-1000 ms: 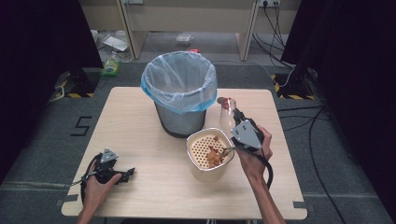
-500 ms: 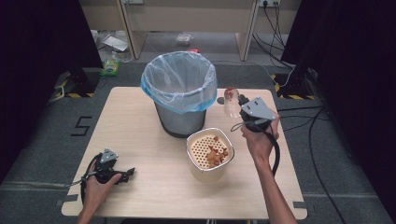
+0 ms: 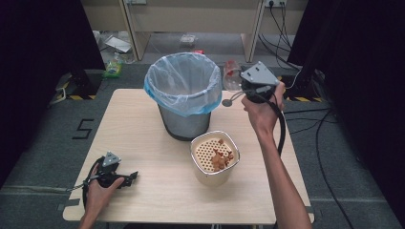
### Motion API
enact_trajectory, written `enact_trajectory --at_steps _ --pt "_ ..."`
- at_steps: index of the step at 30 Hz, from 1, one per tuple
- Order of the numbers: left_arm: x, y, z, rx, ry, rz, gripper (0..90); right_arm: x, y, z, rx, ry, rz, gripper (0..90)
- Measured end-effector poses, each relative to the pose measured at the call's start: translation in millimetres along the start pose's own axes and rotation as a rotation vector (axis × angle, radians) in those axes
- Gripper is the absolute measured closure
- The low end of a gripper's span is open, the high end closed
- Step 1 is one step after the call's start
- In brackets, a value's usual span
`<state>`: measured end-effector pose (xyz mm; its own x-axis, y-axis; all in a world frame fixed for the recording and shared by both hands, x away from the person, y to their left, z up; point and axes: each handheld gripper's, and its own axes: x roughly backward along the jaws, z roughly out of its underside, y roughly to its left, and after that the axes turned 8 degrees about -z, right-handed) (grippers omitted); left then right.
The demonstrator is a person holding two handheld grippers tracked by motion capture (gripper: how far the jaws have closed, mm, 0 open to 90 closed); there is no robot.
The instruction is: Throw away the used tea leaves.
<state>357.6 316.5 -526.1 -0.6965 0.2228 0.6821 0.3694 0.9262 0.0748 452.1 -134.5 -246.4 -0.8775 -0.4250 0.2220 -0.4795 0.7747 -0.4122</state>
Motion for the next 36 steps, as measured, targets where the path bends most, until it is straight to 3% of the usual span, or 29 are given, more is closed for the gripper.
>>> enact_trajectory --at_steps 1,3,6,7,18,27,36 --pt "0.0 0.0 0.0 0.000 0.000 0.000 0.0 -6.9 2.5 -11.9 0.009 -0.002 -0.007 86.7" --pt "0.0 0.0 0.0 0.000 0.000 0.000 0.0 -15.5 6.4 -22.1 -0.013 -0.011 -0.037 86.7" --pt "0.1 -0.1 0.0 0.000 0.000 0.000 0.0 -26.2 12.6 -31.5 -0.005 -0.003 -0.057 86.6" --pt "0.1 -0.1 0.0 0.000 0.000 0.000 0.0 -37.7 20.3 -39.3 -0.006 0.004 -0.078 86.6" --pt "0.1 0.0 0.0 0.000 0.000 0.000 0.0 -95.1 60.8 -56.3 0.009 0.074 -0.168 86.6" --pt "0.1 0.0 0.0 0.000 0.001 0.001 0.0 -112.0 70.6 -57.0 0.014 0.111 -0.189 86.6" --pt "-0.2 0.4 -0.3 0.001 0.003 0.002 0.0 -118.8 70.2 -60.5 0.003 0.151 -0.219 86.6"
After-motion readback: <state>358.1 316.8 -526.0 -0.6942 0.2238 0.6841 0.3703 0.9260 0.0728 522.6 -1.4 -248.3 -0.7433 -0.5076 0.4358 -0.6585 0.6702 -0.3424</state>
